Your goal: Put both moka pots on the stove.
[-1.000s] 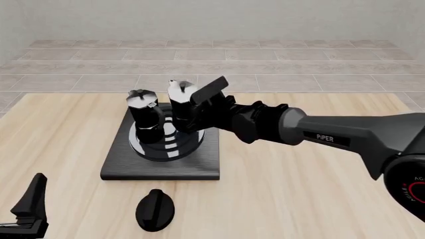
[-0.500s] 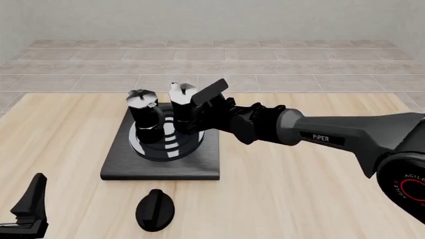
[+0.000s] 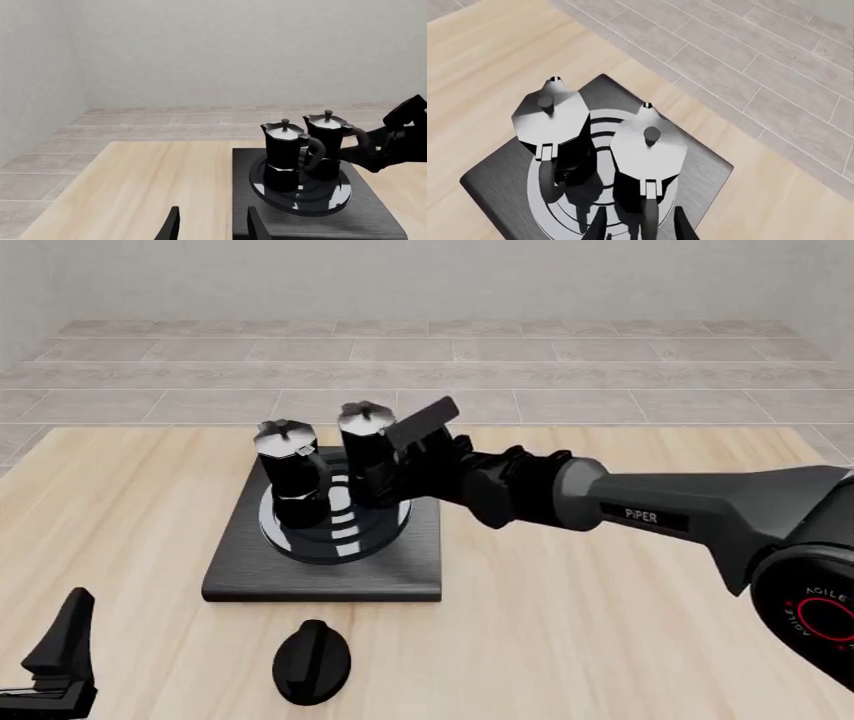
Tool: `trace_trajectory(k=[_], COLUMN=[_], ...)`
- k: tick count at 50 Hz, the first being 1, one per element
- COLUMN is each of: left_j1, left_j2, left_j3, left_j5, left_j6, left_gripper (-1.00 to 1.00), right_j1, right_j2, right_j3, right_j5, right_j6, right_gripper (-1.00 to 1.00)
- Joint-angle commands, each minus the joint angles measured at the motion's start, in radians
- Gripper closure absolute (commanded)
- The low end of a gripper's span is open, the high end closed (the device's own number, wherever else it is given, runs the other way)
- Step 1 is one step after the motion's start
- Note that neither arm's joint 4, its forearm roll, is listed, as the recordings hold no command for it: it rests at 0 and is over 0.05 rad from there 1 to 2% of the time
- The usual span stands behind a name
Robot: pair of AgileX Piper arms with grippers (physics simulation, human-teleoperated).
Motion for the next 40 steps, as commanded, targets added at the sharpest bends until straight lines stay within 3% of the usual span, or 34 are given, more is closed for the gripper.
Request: trace_trajectory(k=[1, 19, 40], left_j1=[0.0, -0.002, -0.004], left_j2=[0.0, 0.0, 0.0], left_j3=[0.0, 0.002, 0.001], left_j5=[0.0, -0.001, 0.003], left_j6=[0.0, 0.003, 0.011], left_gripper=[-1.0, -1.0, -1.0], right_j1=[-0.001, 0.004, 0.023], right_j2=[-0.002, -0.05, -0.189], right_j3=[-0.006, 0.012, 0.049], right_j5=[0.001, 0.02, 0.115], right_j6=[-0.003, -0.017, -0.048], right_gripper=[-1.0, -1.0, -1.0])
